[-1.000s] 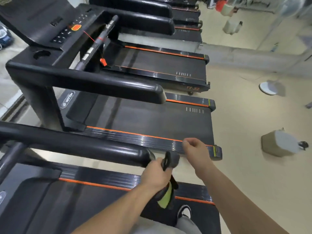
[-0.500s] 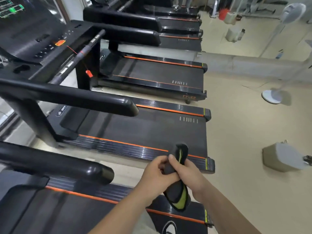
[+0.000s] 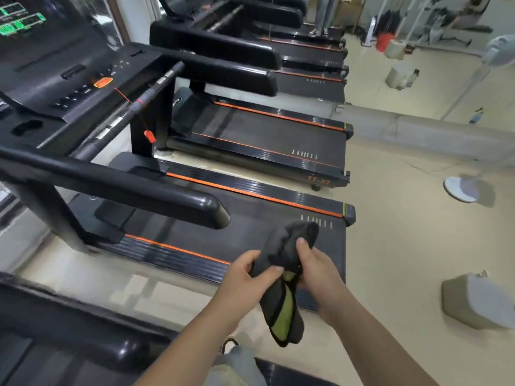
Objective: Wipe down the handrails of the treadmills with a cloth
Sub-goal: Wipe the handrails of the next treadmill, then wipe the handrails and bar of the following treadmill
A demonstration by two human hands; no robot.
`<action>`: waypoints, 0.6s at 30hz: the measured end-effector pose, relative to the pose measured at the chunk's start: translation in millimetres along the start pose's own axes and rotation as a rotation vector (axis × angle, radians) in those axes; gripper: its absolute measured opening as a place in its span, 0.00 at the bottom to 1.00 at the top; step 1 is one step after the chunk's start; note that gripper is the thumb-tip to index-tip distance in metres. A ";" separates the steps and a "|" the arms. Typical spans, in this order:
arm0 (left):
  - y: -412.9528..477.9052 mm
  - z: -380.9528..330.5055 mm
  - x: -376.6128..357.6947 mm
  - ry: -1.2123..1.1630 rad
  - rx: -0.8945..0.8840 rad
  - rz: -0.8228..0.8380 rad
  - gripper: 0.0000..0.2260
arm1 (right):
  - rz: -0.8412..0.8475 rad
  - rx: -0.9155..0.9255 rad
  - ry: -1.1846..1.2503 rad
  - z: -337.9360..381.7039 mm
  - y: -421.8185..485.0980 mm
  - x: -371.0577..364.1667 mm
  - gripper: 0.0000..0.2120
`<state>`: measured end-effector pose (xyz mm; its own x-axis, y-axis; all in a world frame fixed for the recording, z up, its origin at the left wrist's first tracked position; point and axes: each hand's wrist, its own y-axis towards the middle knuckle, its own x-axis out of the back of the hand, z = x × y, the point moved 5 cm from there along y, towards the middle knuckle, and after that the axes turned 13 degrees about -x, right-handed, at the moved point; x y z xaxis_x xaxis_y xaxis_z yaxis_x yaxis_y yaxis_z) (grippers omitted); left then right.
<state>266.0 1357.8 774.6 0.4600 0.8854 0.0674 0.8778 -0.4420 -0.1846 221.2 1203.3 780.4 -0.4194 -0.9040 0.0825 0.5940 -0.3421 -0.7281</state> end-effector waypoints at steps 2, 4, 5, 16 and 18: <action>23.0 -5.5 20.4 -0.043 0.026 -0.056 0.03 | -0.025 0.034 -0.023 36.0 12.3 -10.6 0.18; 41.3 -11.8 42.3 -0.032 0.057 -0.138 0.01 | -0.016 0.042 -0.065 68.7 22.3 -26.7 0.19; 49.7 -14.4 54.4 -0.034 0.064 -0.190 0.01 | -0.006 0.035 -0.090 82.7 26.2 -36.7 0.21; 105.8 -37.7 146.3 -0.001 0.034 -0.507 0.04 | 0.252 0.088 -0.251 173.8 87.3 -146.2 0.07; 114.8 -34.8 154.4 -0.033 0.060 -0.591 0.04 | 0.314 0.114 -0.292 187.9 101.2 -165.5 0.08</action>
<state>442.4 1438.7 798.0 -0.1098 0.9833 0.1450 0.9743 0.1353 -0.1800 479.7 1270.1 820.9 -0.0042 -0.9975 0.0700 0.7403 -0.0501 -0.6705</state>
